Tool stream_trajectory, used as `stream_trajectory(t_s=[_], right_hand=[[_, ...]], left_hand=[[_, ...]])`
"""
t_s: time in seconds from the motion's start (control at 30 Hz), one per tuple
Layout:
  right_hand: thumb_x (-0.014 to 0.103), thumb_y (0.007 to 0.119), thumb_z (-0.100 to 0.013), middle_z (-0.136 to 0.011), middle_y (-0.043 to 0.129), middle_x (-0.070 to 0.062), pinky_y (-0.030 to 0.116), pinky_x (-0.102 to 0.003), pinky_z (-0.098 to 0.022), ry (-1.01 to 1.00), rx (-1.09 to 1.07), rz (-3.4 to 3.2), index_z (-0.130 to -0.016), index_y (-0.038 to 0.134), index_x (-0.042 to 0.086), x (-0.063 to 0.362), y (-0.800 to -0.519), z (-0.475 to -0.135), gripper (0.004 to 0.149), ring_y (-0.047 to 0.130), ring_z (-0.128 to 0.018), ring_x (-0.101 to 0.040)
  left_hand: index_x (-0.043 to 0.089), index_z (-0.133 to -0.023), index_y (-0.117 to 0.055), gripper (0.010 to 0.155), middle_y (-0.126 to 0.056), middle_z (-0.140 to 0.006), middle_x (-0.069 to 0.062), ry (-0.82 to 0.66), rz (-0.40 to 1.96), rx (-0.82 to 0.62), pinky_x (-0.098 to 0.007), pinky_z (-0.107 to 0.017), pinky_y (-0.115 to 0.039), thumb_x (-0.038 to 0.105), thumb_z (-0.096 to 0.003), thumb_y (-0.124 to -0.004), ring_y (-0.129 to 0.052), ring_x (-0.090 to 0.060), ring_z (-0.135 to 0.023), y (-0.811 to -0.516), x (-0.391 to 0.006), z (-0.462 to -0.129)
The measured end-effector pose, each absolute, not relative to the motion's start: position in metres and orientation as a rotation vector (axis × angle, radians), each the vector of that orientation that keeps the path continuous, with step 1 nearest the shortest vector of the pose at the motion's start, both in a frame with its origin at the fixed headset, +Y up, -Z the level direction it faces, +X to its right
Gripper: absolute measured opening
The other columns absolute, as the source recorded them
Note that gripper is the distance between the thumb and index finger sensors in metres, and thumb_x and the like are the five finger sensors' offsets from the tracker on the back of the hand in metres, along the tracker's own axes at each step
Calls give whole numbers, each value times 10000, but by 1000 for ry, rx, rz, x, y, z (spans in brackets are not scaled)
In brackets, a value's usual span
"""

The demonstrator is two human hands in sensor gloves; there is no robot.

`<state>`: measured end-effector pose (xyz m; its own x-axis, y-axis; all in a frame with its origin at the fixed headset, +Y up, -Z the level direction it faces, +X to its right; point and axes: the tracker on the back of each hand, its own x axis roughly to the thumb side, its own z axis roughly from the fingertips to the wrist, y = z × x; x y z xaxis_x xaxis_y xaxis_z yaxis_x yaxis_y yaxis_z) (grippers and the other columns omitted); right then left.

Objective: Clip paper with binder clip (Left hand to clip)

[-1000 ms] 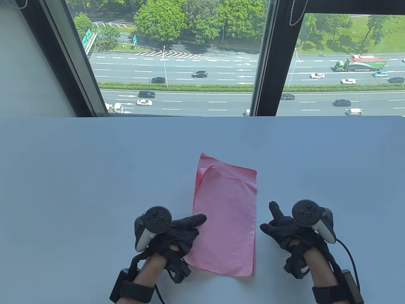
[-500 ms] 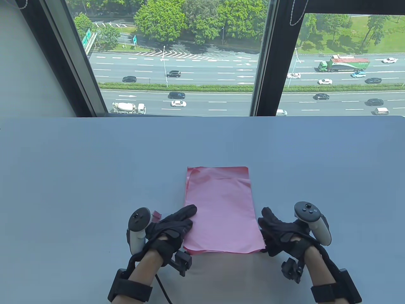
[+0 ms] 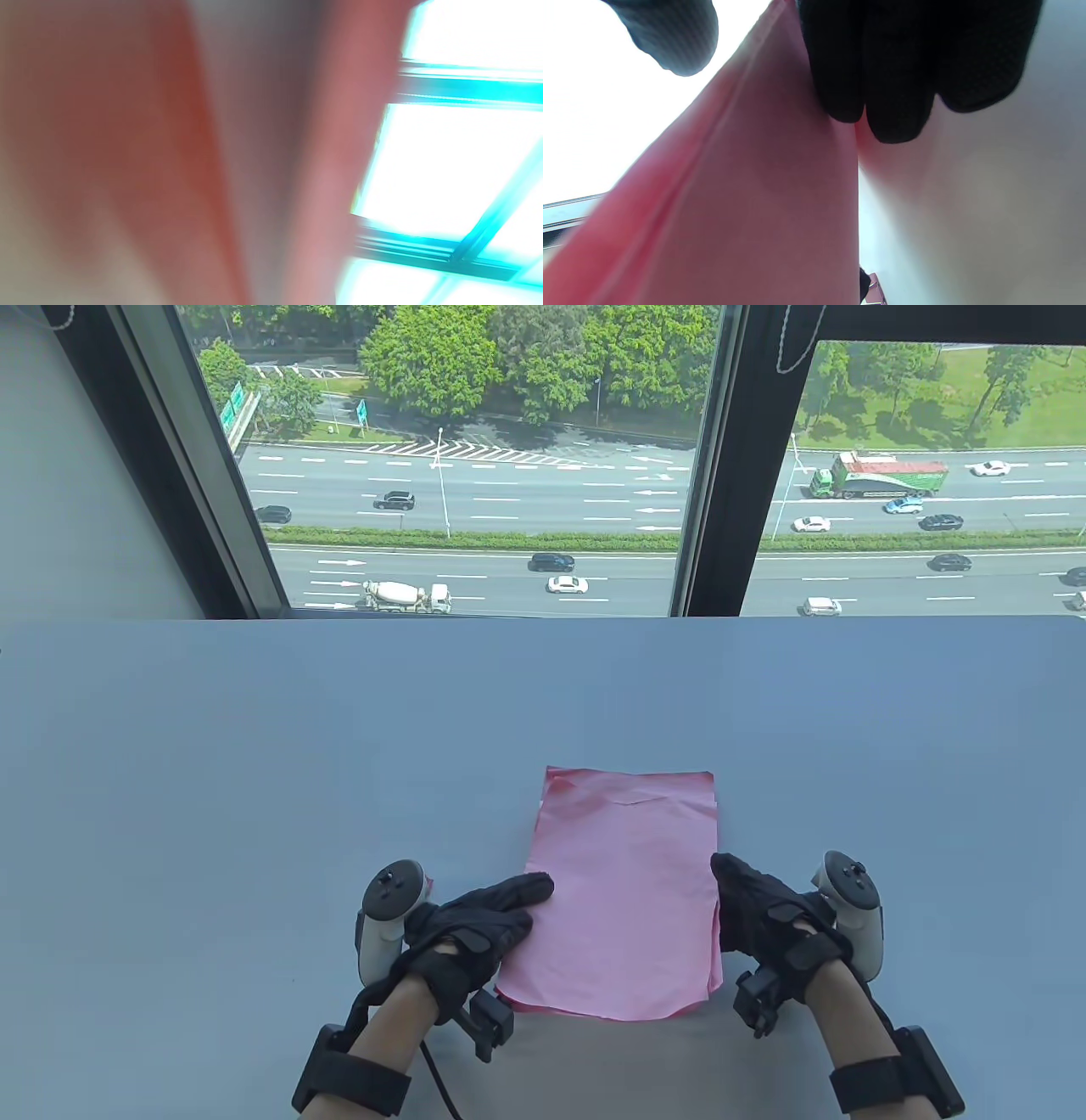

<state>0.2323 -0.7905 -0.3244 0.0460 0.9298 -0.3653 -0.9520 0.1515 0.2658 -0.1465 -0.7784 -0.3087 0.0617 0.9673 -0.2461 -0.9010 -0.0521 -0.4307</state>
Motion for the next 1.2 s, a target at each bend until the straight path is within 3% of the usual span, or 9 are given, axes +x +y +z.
stream_trajectory(t_s=[0.1,0.27,0.37,0.47,0.63,0.87,1.2], right_hand=[[569,760,-481,-790,930,-128,837,-495,-398,519,-49,1515,-1004,445,-60,231,-790,-325,876,1012,-590,-364],[378,754,-506,-764,959,-129,847,-492,-377,488,-58,1628,-1022,592,86,230,-786,-325,614,1036,-545,-353],[352,743,-498,-748,971,-134,855,-484,-367,430,-60,1659,-1000,668,124,231,-784,-326,557,1047,-523,-344],[340,747,-490,-743,975,-141,850,-491,-368,374,-43,1652,-982,718,151,231,-780,-326,529,1043,-520,-353],[340,748,-483,-756,972,-131,841,-502,-386,294,15,1661,-979,730,182,228,-770,-324,521,1034,-540,-356],[336,752,-477,-779,960,-135,822,-532,-410,229,176,1655,-983,728,197,214,-756,-317,525,1023,-561,-373],[336,756,-472,-796,957,-116,804,-547,-439,203,365,1588,-980,740,224,201,-740,-310,521,1010,-592,-372]], left_hand=[[153,-989,-750,565,-901,-920,-125,-171,1511,-581,-461,-536,-834,226,-430,-780,-1097,-153,-487,-778,-145,-309],[191,-1004,-749,567,-868,-954,-125,-139,1374,-570,-506,-565,-784,246,-441,-786,-1062,-220,-582,-774,-148,-307],[209,-1018,-739,576,-755,-1040,-153,-174,1064,-357,-570,-602,-703,260,-446,-790,-959,-332,-742,-760,-151,-307],[235,-1018,-742,581,-733,-1065,-121,-224,794,-146,-562,-612,-708,303,-444,-806,-910,-323,-816,-744,-152,-304],[213,-1032,-722,610,-677,-1092,-129,-194,779,-42,-570,-625,-666,329,-442,-827,-799,-353,-882,-735,-156,-301],[182,-1112,-447,832,-522,-1140,-153,-180,925,-126,-586,-657,-598,465,-439,-847,-657,-393,-965,-745,-160,-306],[161,-1116,-283,967,-448,-1148,-189,-162,1131,-228,-606,-670,-557,554,-431,-842,-568,-444,-1000,-755,-160,-311]])
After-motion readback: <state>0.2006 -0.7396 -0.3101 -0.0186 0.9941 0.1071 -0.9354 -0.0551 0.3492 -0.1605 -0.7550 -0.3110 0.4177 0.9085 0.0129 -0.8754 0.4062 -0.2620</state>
